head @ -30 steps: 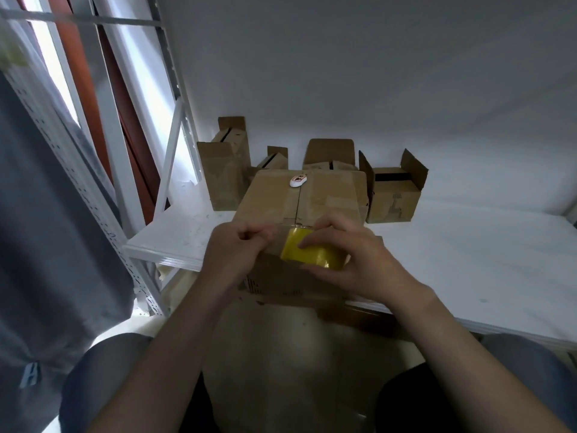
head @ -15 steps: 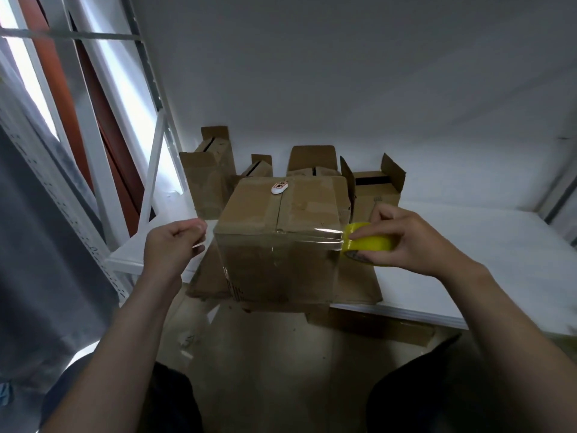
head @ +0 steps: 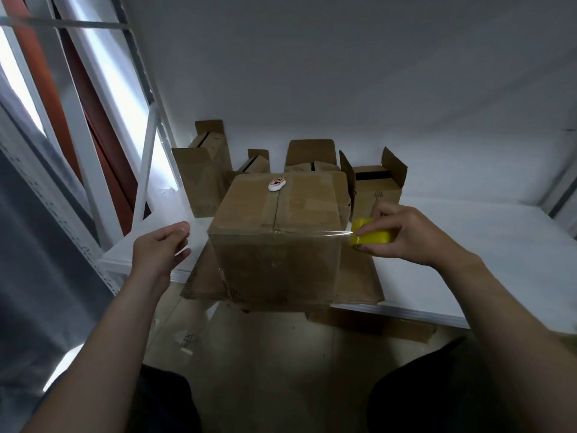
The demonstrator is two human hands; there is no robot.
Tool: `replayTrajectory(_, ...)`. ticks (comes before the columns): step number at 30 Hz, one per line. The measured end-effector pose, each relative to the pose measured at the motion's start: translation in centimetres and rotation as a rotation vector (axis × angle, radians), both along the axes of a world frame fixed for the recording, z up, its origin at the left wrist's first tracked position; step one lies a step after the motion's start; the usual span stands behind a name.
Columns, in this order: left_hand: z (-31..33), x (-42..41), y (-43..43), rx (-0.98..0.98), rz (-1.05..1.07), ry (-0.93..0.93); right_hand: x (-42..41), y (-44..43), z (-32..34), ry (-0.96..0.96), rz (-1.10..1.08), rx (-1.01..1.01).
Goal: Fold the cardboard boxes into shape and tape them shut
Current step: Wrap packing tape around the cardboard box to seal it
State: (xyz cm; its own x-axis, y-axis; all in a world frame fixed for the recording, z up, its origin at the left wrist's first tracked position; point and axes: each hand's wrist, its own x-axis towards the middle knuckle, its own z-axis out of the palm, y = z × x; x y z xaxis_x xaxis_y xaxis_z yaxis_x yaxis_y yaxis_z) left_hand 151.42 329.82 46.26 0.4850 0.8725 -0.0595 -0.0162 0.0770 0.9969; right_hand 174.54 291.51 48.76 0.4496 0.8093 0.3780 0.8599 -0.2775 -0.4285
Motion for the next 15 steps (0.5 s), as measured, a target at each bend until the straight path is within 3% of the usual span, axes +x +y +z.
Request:
replayTrajectory(9, -1.6, 3.4, -1.5, -0.125, -0.06, 0.07, 1.4, 1.9, -2.1, -0.004, -0.008, 0.014)
replayTrajectory(15, -2.6, 4.7, -2.0, 0.174, -0.007, 0.129, 1.2, 3.4, -3.0, -0.058, -0.014, 0.05)
